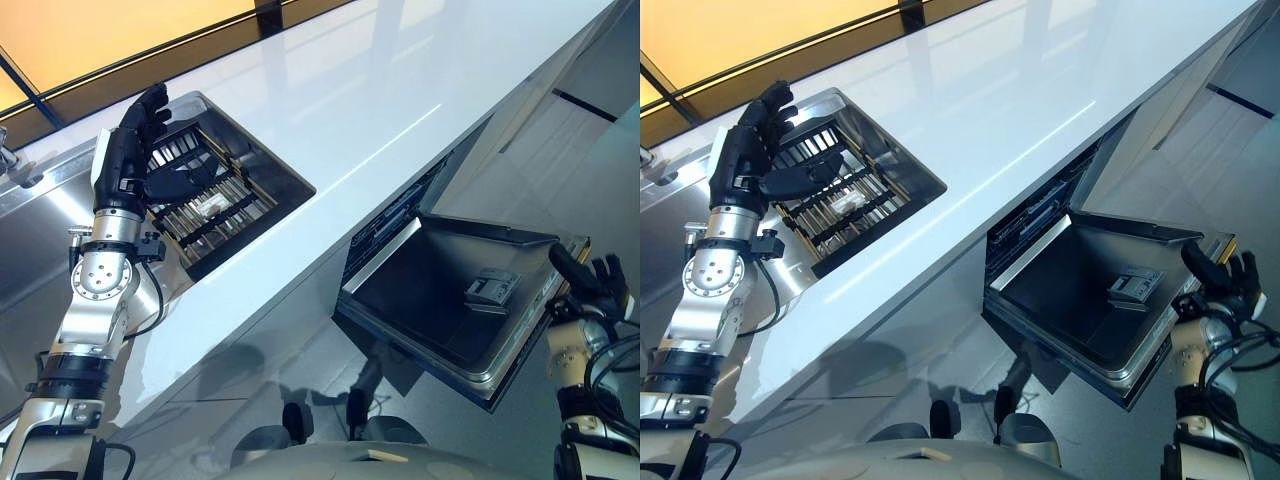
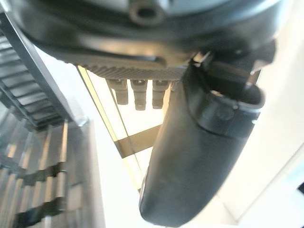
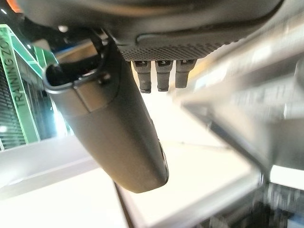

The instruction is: Pick up plates and place into dishwasher.

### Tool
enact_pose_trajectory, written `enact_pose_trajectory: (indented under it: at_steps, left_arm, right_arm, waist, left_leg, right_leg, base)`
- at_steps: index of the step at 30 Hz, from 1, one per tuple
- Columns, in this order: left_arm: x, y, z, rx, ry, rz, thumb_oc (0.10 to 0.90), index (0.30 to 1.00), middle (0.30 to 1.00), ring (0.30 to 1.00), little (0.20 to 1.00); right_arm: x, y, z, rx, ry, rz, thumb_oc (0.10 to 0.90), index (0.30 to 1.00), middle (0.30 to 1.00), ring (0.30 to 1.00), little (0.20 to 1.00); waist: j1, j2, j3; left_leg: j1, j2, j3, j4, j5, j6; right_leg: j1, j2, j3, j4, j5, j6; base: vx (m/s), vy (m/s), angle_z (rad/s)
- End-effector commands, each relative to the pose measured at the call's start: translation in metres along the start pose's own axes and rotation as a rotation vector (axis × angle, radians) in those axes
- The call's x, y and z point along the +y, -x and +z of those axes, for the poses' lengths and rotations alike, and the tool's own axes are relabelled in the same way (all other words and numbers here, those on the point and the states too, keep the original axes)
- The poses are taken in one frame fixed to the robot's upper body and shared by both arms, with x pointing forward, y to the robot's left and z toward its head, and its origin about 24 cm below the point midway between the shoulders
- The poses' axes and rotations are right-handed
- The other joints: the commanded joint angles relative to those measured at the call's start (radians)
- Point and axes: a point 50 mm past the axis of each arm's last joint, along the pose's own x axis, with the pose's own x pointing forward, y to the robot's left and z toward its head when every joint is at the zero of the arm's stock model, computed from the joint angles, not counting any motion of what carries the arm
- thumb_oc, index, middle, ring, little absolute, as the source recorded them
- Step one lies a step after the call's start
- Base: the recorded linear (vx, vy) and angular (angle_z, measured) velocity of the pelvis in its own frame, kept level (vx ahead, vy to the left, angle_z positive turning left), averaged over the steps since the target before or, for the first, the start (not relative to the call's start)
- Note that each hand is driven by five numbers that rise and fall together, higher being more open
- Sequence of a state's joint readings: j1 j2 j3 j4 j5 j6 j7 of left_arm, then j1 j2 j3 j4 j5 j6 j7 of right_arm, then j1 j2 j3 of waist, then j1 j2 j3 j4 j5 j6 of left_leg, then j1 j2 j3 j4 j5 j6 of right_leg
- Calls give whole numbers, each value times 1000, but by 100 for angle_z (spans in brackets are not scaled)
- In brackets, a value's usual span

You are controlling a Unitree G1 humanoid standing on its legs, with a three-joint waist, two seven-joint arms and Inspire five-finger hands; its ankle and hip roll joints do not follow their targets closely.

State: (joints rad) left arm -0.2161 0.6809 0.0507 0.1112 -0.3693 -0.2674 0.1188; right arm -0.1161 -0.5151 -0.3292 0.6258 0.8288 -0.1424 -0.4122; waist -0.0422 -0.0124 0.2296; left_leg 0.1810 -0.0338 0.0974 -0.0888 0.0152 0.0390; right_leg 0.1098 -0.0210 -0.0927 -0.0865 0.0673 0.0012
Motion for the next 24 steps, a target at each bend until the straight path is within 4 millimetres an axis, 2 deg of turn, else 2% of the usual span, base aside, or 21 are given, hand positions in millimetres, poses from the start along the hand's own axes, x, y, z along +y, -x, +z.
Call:
enact_pose_trajectory:
  at_steps: [1,8,12,15,20,24]
  left_arm:
    - [24,-20,41,-235,41,90,800,900,900,900,900]
    - [18,-11,33,-217,66,125,800,900,900,900,900]
    - [21,-10,32,-196,66,137,800,900,900,900,900]
    - [23,-11,32,-185,71,141,800,900,900,900,900]
    - [25,-10,34,-196,98,147,800,900,900,900,900]
    - [23,-13,40,-229,120,160,800,900,900,900,900]
  right_arm:
    - [-22,-11,38,-185,61,-102,800,900,900,900,900]
    - [-69,5,-33,63,169,-223,800,900,900,900,900]
    - [-88,17,-61,170,224,-261,800,900,900,900,900]
    - [-100,23,-72,230,235,-245,800,900,900,900,900]
    - [-106,23,-74,265,174,-203,800,900,900,900,900]
    - [-108,21,-72,278,134,-199,800,900,900,900,900]
  waist:
    - [-26,40,-109]
    - [-25,48,-108]
    - [-19,49,-107]
    - [-15,49,-97]
    - [-10,55,-70]
    - [-6,68,-36]
  left_leg:
    - [-22,-31,12,33,-116,15]
    - [-31,-32,17,84,-141,15]
    - [-45,-36,9,128,-159,15]
    - [-65,-41,-3,182,-179,15]
    - [-93,-42,-13,225,-194,14]
    - [-121,-42,-21,218,-182,16]
  right_leg:
    - [-64,31,-17,264,-215,70]
    - [-46,43,-18,235,-237,49]
    - [-46,44,-20,239,-243,41]
    - [-50,38,-24,256,-249,34]
    - [-70,27,-42,294,-266,25]
    - [-125,13,-58,356,-284,23]
  base:
    - [0,0,0]
    - [16,-24,-4]
    - [35,-47,-1]
    - [42,-58,0]
    - [19,-17,4]
    - [-30,22,4]
